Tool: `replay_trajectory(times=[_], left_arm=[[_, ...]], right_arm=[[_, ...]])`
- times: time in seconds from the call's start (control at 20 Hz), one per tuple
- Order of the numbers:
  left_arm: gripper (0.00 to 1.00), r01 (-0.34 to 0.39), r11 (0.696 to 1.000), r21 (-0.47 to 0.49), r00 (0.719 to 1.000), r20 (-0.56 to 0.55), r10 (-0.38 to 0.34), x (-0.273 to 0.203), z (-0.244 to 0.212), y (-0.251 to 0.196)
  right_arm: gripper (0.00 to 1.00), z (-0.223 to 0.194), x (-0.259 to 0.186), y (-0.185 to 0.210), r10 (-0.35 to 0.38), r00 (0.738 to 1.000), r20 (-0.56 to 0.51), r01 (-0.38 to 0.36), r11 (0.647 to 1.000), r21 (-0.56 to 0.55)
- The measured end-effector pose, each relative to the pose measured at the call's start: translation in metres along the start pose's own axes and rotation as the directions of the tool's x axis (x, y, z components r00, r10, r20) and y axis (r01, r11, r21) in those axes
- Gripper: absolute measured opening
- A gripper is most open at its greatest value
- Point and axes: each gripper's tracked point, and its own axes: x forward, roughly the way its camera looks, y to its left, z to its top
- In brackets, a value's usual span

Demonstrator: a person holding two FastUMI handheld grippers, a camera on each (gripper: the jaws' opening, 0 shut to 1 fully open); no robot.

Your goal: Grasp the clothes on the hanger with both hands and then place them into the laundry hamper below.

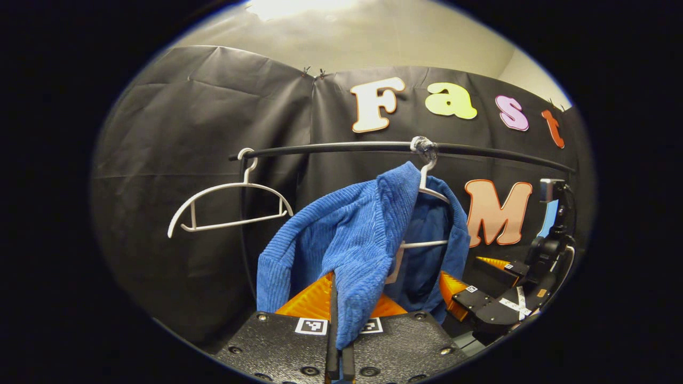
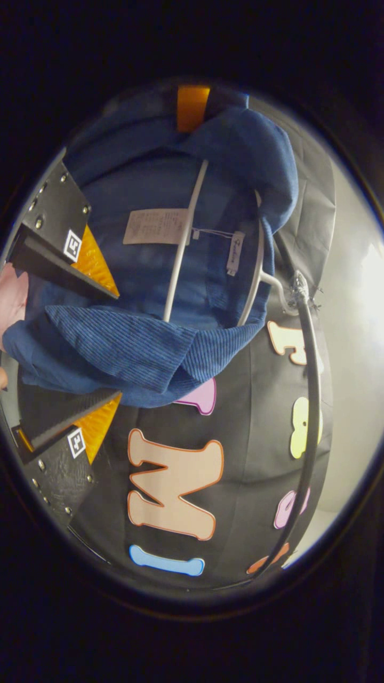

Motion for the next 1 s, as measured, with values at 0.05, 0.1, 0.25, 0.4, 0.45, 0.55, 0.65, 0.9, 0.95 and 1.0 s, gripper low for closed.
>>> replay_trajectory(times=[0.05,0.1,0.25,0.4,0.45,0.55,0.65,0.9,0.95,1.0], left_arm=[[0.06,-0.008,1.000,0.002,1.000,-0.001,0.008,-0.001,0.001,0.002],[0.06,-0.013,1.000,0.003,1.000,0.001,0.013,-0.002,0.002,0.004],[0.06,-0.032,0.999,0.005,0.999,0.002,0.032,-0.003,0.006,0.010],[0.06,-0.051,0.999,0.013,0.999,0.015,0.051,-0.005,0.011,0.017],[0.06,-0.059,0.998,0.017,0.998,0.019,0.058,-0.005,0.013,0.021],[0.06,-0.070,0.997,0.019,0.997,0.026,0.070,-0.005,0.015,0.026],[0.06,-0.079,0.997,0.015,0.997,0.028,0.078,-0.005,0.016,0.030],[0.06,-0.100,0.995,0.016,0.994,0.037,0.099,-0.001,0.020,0.040],[0.06,-0.105,0.994,0.017,0.994,0.039,0.105,-0.002,0.021,0.043],[0.06,-0.111,0.994,0.016,0.993,0.041,0.110,-0.001,0.023,0.046]], right_arm=[[0.97,-0.002,0.004,0.000,-0.005,1.000,-0.003,0.005,1.000,0.002],[0.97,-0.004,0.010,-0.001,-0.015,1.000,-0.005,0.015,1.000,0.000],[0.97,-0.015,0.027,-0.006,-0.040,0.999,-0.021,0.040,0.999,-0.002],[0.94,-0.023,0.037,-0.009,-0.052,0.998,-0.039,0.052,0.999,-0.009],[0.97,-0.024,0.039,-0.011,-0.060,0.997,-0.041,0.059,0.998,-0.016],[0.86,-0.023,0.038,-0.015,-0.077,0.996,-0.044,0.076,0.997,-0.027],[0.70,-0.025,0.043,-0.017,-0.083,0.995,-0.050,0.081,0.996,-0.033],[0.32,-0.027,0.040,-0.040,-0.146,0.987,-0.067,0.144,0.989,-0.045],[0.19,-0.025,0.040,-0.044,-0.158,0.985,-0.066,0.155,0.987,-0.042],[0.06,-0.023,0.040,-0.048,-0.166,0.984,-0.071,0.163,0.986,-0.041]])
